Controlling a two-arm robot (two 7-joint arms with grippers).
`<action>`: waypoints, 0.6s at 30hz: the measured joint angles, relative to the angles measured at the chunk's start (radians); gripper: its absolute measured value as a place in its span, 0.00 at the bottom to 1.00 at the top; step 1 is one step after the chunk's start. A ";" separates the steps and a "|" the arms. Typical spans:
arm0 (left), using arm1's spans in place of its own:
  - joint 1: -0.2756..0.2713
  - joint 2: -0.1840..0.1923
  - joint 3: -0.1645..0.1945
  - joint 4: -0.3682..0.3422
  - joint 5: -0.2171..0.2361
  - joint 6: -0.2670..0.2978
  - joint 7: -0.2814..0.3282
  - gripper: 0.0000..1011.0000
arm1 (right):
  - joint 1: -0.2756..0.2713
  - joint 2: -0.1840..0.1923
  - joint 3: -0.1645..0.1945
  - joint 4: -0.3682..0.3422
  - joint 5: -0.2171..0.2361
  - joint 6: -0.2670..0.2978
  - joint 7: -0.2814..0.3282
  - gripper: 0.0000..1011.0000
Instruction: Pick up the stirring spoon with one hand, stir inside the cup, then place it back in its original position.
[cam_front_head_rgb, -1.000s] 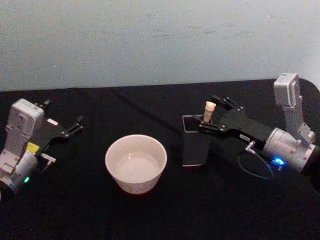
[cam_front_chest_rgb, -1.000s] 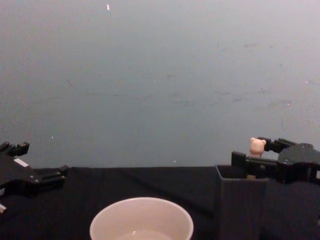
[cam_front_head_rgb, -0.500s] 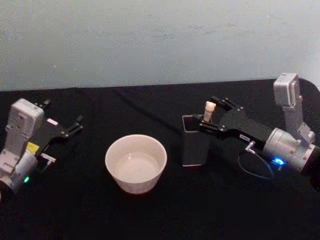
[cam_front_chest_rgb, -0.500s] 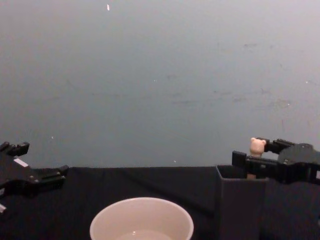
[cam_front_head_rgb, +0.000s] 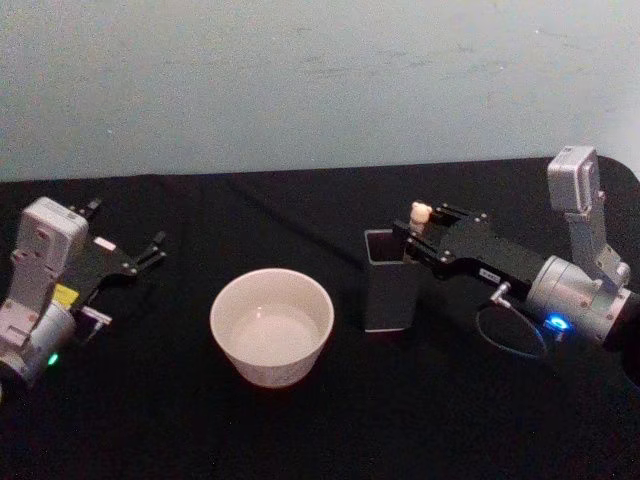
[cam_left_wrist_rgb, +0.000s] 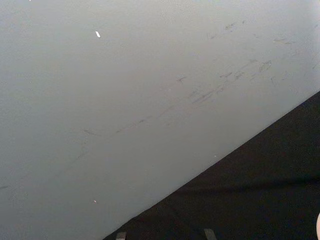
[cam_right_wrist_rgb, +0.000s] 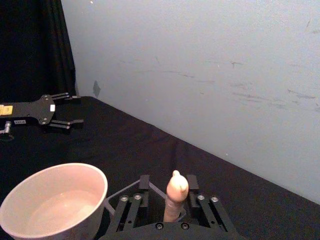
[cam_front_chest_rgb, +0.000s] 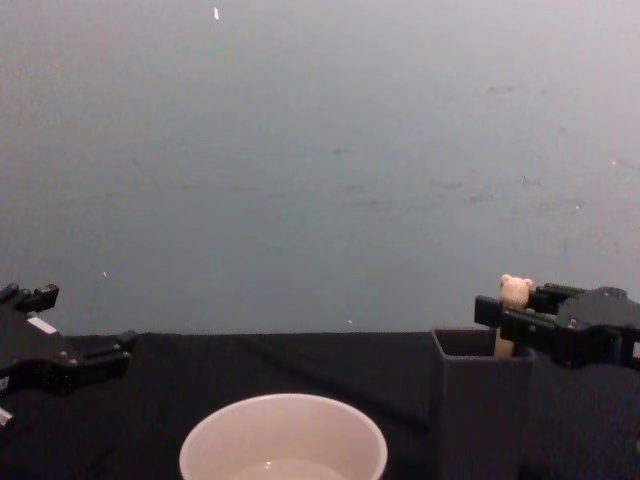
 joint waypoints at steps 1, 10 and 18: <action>0.000 0.000 0.000 0.000 0.000 0.000 0.000 0.99 | 0.000 0.000 0.000 0.000 0.000 0.000 0.000 0.45; 0.000 0.000 0.000 0.000 0.000 0.000 0.000 0.99 | 0.000 0.000 0.000 0.000 0.000 0.000 0.000 0.21; 0.000 0.000 0.000 0.000 0.000 0.000 0.000 0.99 | -0.007 -0.001 0.006 -0.013 0.001 -0.003 0.000 0.21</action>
